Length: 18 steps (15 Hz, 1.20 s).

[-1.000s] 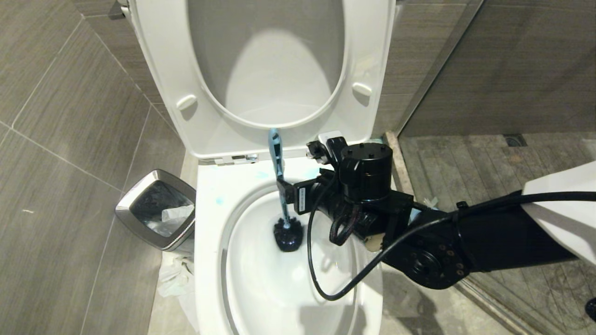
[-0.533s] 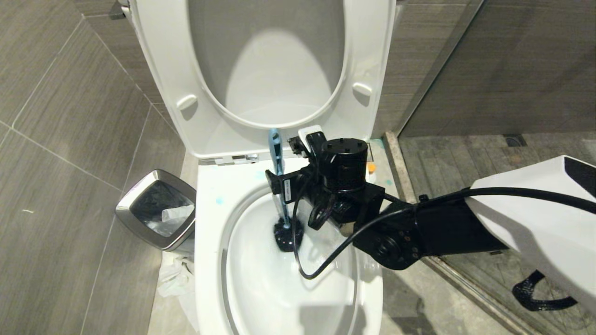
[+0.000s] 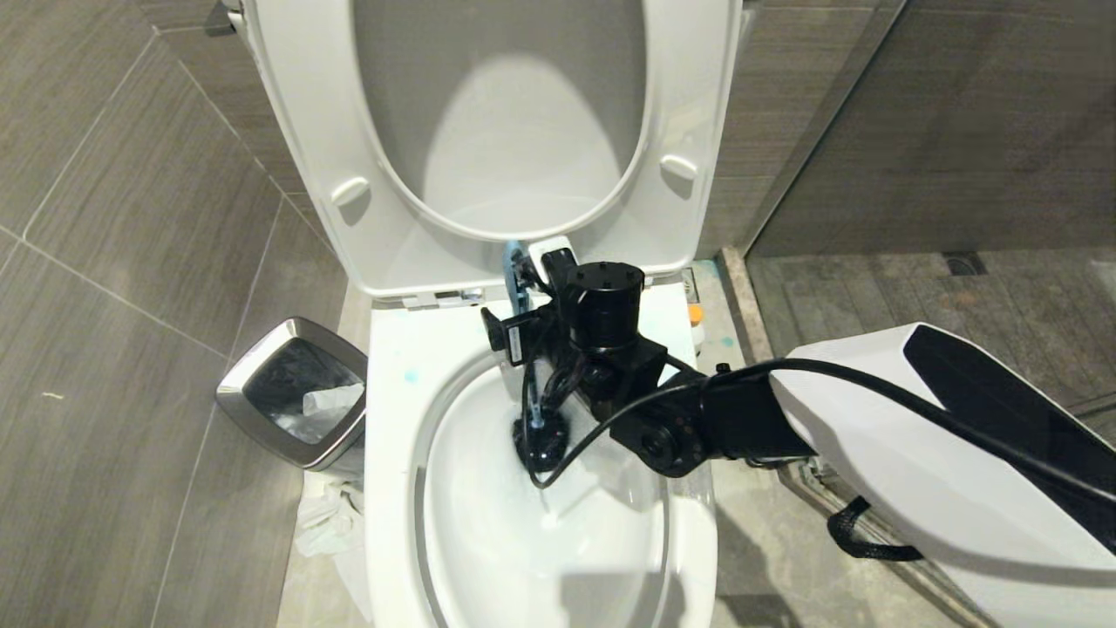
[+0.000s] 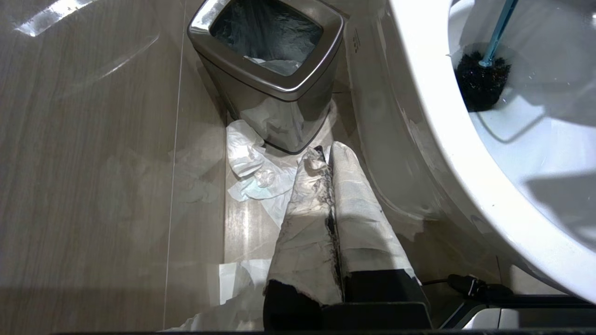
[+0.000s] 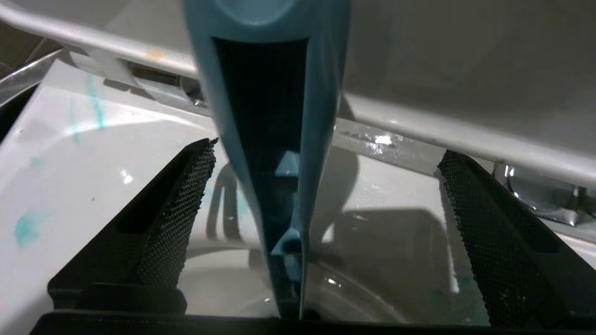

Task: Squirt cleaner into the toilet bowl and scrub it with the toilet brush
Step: Scrub the toilet bowl

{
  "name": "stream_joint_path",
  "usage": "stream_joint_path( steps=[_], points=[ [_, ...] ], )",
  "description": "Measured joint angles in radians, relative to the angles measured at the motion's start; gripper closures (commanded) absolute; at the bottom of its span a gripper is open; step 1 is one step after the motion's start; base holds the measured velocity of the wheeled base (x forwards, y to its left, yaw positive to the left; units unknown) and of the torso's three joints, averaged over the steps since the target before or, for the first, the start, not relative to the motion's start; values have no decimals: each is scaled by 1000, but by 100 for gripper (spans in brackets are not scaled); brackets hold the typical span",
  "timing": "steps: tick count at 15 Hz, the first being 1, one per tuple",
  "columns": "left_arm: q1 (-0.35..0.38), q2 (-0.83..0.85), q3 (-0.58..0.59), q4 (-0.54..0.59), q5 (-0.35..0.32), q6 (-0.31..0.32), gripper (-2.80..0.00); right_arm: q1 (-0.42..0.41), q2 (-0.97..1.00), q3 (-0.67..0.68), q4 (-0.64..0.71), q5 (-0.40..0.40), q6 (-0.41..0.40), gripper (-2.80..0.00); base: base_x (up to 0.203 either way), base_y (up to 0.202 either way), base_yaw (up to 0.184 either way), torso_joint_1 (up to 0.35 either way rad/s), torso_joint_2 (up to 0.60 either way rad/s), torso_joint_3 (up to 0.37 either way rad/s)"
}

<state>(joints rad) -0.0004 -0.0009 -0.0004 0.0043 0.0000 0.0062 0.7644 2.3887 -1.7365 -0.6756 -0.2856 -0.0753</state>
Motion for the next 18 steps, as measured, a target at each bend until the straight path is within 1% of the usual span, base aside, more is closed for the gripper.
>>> stream_joint_path(
  steps=[3, 7, 11, 12, 16, 18],
  points=[
    [0, 0, 0, 0, 0, 0, 0, -3, 56, -101, 32, 0, -3, -280, 0, 0, 0, 0, 0, 0],
    [-1, 0, 0, 0, 0, 0, 0, -4, 99, -204, 81, 0, -2, -280, 0, 0, 0, 0, 0, 0],
    [0, 0, 0, 0, 0, 0, 0, -4, 121, -240, 97, -1, -2, -280, 0, 0, 0, 0, 0, 0],
    [0, 0, 0, 0, 0, 0, 0, -4, 123, -242, 96, 0, -3, 0, 0, 0, 0, 0, 0, 0],
    [0, 0, 0, 0, 0, 0, 0, -6, 123, -243, 96, -4, -2, 0, 0, 0, 0, 0, 0, 0],
    [0, 0, 0, -1, -1, 0, 0, -2, 123, -242, 95, 7, -2, 0, 0, 0, 0, 0, 0, 0]
  ],
)
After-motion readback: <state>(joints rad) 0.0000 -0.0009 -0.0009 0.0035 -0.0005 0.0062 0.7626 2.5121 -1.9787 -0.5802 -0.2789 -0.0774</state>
